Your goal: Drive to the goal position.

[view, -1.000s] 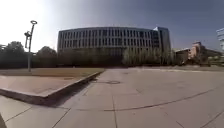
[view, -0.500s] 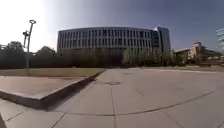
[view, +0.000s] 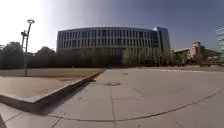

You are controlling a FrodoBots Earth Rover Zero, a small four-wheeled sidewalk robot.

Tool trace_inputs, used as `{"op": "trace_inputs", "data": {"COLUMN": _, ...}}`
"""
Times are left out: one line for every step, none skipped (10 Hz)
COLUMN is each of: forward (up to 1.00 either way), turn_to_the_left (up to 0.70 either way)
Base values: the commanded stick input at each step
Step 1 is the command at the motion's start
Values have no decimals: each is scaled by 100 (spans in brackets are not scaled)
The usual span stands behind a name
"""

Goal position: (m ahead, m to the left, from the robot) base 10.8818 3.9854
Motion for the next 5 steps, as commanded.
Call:
{"op": "trace_inputs", "data": {"forward": 27, "turn_to_the_left": 4}}
{"op": "trace_inputs", "data": {"forward": 27, "turn_to_the_left": 4}}
{"op": "trace_inputs", "data": {"forward": 26, "turn_to_the_left": 3}}
{"op": "trace_inputs", "data": {"forward": 26, "turn_to_the_left": 3}}
{"op": "trace_inputs", "data": {"forward": 27, "turn_to_the_left": 4}}
